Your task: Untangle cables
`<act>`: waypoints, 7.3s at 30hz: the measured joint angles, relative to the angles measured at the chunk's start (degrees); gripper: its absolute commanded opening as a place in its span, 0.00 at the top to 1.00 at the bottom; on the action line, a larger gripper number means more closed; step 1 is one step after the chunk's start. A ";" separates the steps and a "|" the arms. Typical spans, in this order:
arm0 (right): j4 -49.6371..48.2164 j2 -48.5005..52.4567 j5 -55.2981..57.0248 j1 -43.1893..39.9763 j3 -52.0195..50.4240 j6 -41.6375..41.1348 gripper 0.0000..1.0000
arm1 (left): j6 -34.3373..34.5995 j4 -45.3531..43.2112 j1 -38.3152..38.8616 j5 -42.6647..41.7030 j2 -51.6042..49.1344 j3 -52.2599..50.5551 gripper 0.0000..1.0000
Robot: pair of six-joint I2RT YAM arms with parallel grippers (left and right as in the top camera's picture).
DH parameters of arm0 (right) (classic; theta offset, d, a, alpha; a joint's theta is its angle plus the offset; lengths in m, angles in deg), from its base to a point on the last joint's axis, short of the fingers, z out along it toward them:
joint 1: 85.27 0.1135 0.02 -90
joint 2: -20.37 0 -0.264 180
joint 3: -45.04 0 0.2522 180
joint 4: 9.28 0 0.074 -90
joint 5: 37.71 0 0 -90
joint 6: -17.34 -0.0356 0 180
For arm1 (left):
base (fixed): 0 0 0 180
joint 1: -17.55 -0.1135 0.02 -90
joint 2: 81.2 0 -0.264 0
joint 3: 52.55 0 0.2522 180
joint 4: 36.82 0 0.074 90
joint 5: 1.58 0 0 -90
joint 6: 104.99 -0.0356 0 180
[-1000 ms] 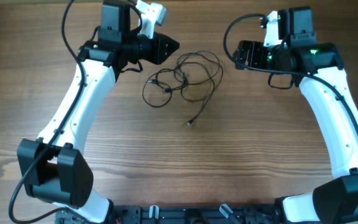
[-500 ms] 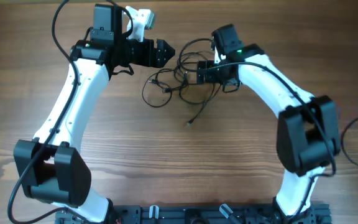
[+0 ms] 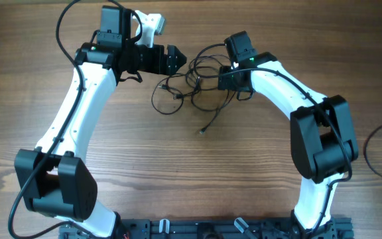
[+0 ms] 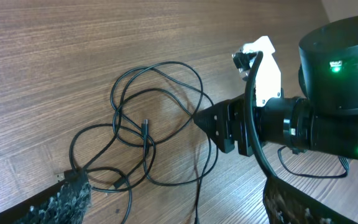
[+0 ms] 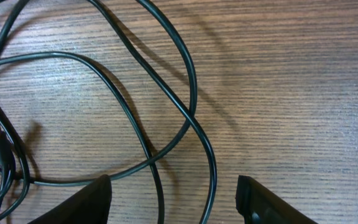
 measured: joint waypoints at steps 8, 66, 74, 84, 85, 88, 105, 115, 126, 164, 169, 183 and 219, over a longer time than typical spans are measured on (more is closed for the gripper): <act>-1.07 3.15 0.02 0.00 0.00 -0.55 0.59 | 0.00 0.37 0.00 0.00 0.00 0.00 0.10; 17.18 -36.61 1.27 -13.40 1.57 8.87 0.96 | -5.84 8.66 -2.99 -3.48 0.00 0.00 0.00; 12.00 -35.69 -9.25 -9.75 1.57 10.56 0.96 | -6.95 8.66 -0.11 -8.07 -3.15 0.00 0.00; 11.10 -35.69 -13.40 -9.75 1.57 11.08 0.96 | -8.39 -4.22 14.64 -9.92 -10.32 0.00 0.04; 11.17 -35.69 -13.44 -9.75 1.57 11.08 0.96 | -8.44 -6.45 16.17 -9.94 -11.98 0.00 0.08; 11.32 -35.69 -13.51 -9.75 1.57 11.08 0.96 | -8.63 -9.90 17.90 -9.97 -15.28 0.00 0.07; 11.41 -35.69 -13.84 -9.75 1.57 11.06 0.96 | -8.61 -19.23 19.76 -12.35 -21.05 0.00 0.21; 11.65 -35.69 -13.84 -9.75 1.57 11.06 0.96 | -7.52 -21.09 20.33 -12.55 -24.48 0.00 0.96; 17.05 -35.69 -6.23 -9.75 1.57 7.82 0.96 | -1.25 -13.66 6.60 -9.03 -23.30 0.02 0.96; 25.55 -34.21 21.07 -51.78 1.57 -7.45 0.96 | -7.13 6.10 -42.12 -0.09 3.96 -0.09 0.88; 24.35 -33.75 16.26 -45.88 1.57 -6.12 0.96 | -7.10 6.32 -41.05 -0.50 3.96 -0.09 0.79; 20.83 -33.64 8.28 -8.26 1.57 1.51 0.96 | -6.97 11.10 -21.18 -0.70 3.96 -0.09 0.31; 22.38 -33.64 9.33 -8.35 1.57 5.55 0.96 | -29.07 -11.65 21.92 -9.94 -25.70 -0.20 0.96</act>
